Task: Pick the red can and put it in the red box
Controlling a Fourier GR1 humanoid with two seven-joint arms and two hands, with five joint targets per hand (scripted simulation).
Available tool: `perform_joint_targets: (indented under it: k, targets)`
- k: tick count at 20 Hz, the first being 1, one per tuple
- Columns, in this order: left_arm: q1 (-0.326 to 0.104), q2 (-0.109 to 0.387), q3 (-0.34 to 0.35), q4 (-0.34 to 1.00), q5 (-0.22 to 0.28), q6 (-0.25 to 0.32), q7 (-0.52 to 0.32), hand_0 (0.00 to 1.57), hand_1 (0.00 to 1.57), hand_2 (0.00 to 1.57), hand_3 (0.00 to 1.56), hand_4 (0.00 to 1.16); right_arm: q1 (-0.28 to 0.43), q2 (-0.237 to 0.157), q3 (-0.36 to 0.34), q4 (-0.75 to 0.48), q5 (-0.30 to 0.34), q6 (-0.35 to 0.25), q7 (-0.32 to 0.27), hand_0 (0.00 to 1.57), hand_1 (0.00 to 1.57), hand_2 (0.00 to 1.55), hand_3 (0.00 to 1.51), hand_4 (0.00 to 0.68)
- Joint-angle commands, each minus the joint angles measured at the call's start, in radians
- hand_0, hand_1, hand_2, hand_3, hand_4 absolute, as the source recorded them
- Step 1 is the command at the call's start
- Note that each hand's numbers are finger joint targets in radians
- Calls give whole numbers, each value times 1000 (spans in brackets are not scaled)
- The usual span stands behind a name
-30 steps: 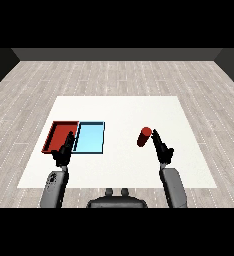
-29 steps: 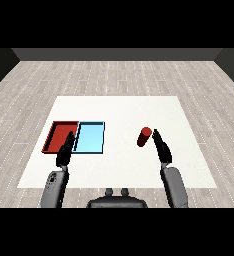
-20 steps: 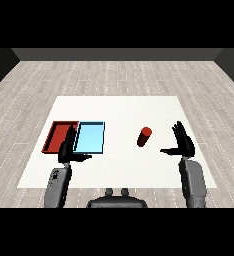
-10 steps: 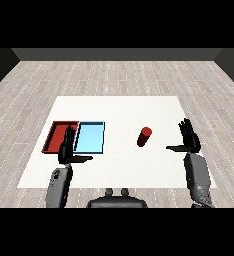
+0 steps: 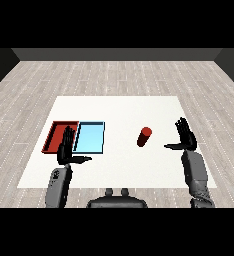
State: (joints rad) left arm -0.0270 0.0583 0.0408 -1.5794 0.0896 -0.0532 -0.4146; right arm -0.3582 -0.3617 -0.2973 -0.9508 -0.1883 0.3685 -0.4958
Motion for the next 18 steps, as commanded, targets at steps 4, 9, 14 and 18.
perform_joint_targets:
  k: [4, 9, 14, 18]
  targets:
    - [31, -5, 4, -28, 13, -11, -6, 0, 0, 0, 0, 0, -34, 52, 29, -40, -22, -46, 100, 0, 0, 0, 0, 0]
    - [4, -12, 3, -53, 8, 9, 28, 0, 0, 0, 0, 0, -76, 42, 24, 109, -20, 0, 48, 0, 0, 0, 0, 0]
    - [6, -15, 2, -26, -17, 21, -8, 0, 0, 0, 0, 0, -127, 103, 50, 237, 26, -34, -47, 0, 0, 0, 0, 0]
    - [-25, -9, 17, -34, 12, 18, 48, 0, 0, 0, 0, 0, -210, 75, 21, 338, -2, -7, -33, 0, 0, 0, 0, 0]
